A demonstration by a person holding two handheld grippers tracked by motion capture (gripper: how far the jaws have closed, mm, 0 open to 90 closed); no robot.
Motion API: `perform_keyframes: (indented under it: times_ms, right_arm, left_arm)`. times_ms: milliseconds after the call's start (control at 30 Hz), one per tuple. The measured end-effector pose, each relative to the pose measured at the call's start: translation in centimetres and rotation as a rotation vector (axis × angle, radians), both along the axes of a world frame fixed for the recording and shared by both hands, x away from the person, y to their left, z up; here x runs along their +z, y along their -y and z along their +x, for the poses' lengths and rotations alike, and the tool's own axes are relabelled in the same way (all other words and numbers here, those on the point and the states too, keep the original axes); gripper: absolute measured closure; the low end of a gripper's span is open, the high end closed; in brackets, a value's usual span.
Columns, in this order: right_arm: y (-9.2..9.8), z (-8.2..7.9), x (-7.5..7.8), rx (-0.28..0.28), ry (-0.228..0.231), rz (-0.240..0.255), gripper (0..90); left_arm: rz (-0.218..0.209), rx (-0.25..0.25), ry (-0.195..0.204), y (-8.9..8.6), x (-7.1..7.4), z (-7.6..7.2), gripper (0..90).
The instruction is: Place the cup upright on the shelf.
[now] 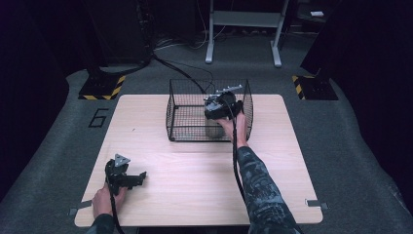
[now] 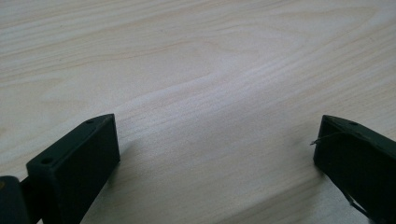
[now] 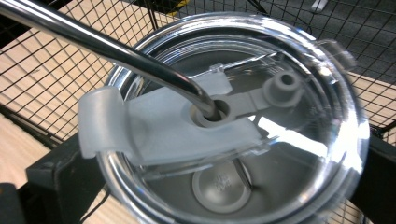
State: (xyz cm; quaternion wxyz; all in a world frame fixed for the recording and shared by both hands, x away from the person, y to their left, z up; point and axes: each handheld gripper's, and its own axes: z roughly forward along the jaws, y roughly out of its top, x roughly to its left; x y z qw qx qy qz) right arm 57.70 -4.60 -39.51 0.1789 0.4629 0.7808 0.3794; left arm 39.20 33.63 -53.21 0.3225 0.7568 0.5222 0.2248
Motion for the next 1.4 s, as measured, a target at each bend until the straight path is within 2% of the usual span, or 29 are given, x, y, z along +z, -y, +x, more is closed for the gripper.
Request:
perform_keyframes:
  times_ms: [167, 367, 600, 733, 767, 800, 867, 1100, 1167, 1300, 1400]
  right_arm:
    - [0.9, -0.6, 1.1, 0.009, -0.027, -0.005, 0.0]
    - [1.9, -1.9, 2.4, 0.022, -0.03, -0.003, 0.0]
    - [2.9, -3.8, 4.2, 0.047, -0.002, 0.001, 0.0]
    - [3.5, -5.9, 5.4, 0.076, 0.027, -0.008, 0.0]
    - [3.5, -5.9, 5.4, 0.076, 0.027, -0.008, 0.0]
    - [3.7, -6.8, 5.8, 0.084, 0.03, -0.014, 0.0]
    - [3.8, -7.1, 5.9, 0.087, 0.042, -0.021, 0.0]
    - [5.1, -10.3, 6.1, 0.101, 0.056, -0.033, 0.0]
    - [5.6, -11.5, 5.8, 0.098, 0.057, -0.039, 0.0]
    - [6.4, -12.6, 5.3, 0.102, 0.061, -0.054, 0.0]
    - [7.5, -13.9, 4.3, 0.089, 0.055, -0.058, 0.0]
  left_arm:
    - [0.0, 0.0, 0.001, 0.0, 0.0, 0.0, 0.2]
    - [0.001, -0.003, -0.005, 0.0, 0.0, 0.0, 0.2]
    - [0.0, 0.0, 0.0, 0.0, 0.0, 0.0, 0.2]
    - [0.0, 0.001, 0.0, 0.0, 0.0, 0.0, 0.2]
    - [0.0, 0.001, 0.0, 0.0, 0.0, 0.0, 0.2]
    - [0.0, 0.001, 0.0, 0.0, 0.0, 0.0, 0.2]
    - [-0.001, 0.001, 0.0, 0.0, 0.0, 0.0, 0.2]
    - [-0.001, 0.001, 0.0, 0.0, 0.0, 0.0, 0.2]
    - [0.0, 0.001, 0.0, 0.0, 0.0, 0.0, 0.2]
    - [-0.001, 0.001, 0.0, 0.0, 0.0, 0.0, 0.3]
    - [0.0, 0.001, 0.0, 0.0, 0.0, 0.0, 0.2]
